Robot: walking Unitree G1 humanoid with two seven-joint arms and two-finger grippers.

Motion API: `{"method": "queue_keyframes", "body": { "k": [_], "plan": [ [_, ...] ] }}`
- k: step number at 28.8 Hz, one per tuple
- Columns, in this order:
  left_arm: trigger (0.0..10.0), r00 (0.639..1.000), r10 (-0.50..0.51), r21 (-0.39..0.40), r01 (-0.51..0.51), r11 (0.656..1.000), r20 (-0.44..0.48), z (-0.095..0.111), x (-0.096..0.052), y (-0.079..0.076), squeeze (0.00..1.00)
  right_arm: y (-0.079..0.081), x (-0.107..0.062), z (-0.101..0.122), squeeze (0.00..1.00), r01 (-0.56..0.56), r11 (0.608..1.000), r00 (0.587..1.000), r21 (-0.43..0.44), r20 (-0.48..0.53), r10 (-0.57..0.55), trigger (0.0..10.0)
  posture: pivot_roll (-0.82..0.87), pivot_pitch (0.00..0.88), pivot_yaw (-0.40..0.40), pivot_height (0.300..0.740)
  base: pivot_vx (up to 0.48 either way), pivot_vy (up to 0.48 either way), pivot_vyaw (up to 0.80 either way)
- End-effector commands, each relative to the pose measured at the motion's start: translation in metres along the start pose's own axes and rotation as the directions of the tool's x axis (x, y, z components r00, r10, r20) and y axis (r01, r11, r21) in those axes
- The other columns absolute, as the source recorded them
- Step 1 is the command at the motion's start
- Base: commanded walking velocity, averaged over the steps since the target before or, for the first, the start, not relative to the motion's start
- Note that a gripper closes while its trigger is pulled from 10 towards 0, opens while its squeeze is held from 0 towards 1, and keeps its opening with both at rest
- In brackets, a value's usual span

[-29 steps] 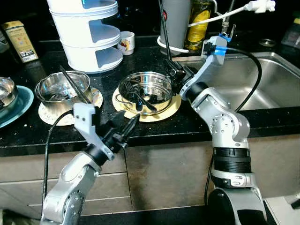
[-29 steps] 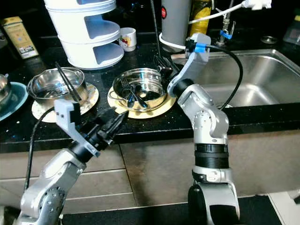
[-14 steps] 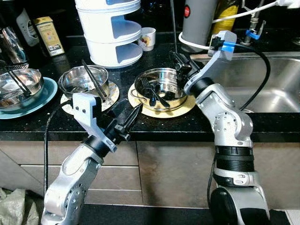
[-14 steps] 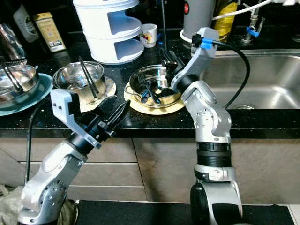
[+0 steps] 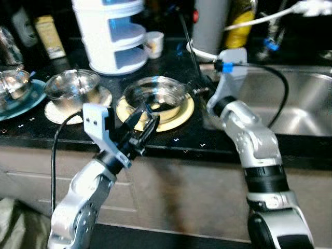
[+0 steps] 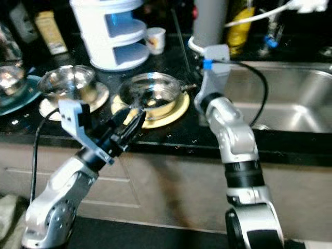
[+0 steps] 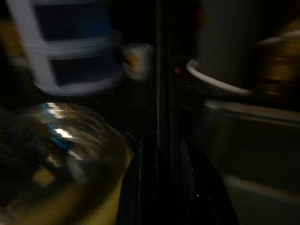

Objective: Kitchen organization

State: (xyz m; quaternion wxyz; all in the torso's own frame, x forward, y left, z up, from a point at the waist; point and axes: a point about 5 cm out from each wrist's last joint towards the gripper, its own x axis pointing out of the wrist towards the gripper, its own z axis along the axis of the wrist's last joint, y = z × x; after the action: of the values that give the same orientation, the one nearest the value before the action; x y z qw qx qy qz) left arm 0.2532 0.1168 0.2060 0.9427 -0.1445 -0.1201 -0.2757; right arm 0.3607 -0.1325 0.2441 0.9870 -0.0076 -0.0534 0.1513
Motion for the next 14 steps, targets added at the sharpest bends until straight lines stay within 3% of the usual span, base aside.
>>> {"method": "queue_keyframes", "body": {
  "k": [1, 4, 14],
  "plan": [
    [10.0, 1.000, 0.001, -0.006, -0.001, 1.000, -0.019, -0.0032, -0.0008, 0.0001, 0.00, 0.0053, 0.0012, -0.0043, 0.00, -0.016, 0.999, 1.000, -0.041, -0.021, 0.015, 10.0, 0.02, 0.000, -0.011, 0.740, 0.000, -0.416, 0.00],
    [10.0, 1.000, 0.002, -0.005, -0.002, 1.000, -0.019, -0.0031, -0.0007, 0.0002, 0.00, 0.0064, 0.0015, -0.0064, 0.00, -0.019, 0.997, 0.999, -0.070, -0.036, 0.016, 10.0, 0.02, 0.000, -0.011, 0.740, 0.000, -0.287, 0.00],
    [10.0, 1.000, 0.001, -0.001, -0.001, 1.000, -0.011, -0.0022, 0.0003, -0.0002, 0.00, 0.0093, 0.0032, -0.0119, 0.00, -0.019, 0.987, 0.997, -0.159, -0.071, 0.008, 10.0, 0.03, 0.000, -0.013, 0.740, 0.000, 0.000, 0.00]
  ]
}}
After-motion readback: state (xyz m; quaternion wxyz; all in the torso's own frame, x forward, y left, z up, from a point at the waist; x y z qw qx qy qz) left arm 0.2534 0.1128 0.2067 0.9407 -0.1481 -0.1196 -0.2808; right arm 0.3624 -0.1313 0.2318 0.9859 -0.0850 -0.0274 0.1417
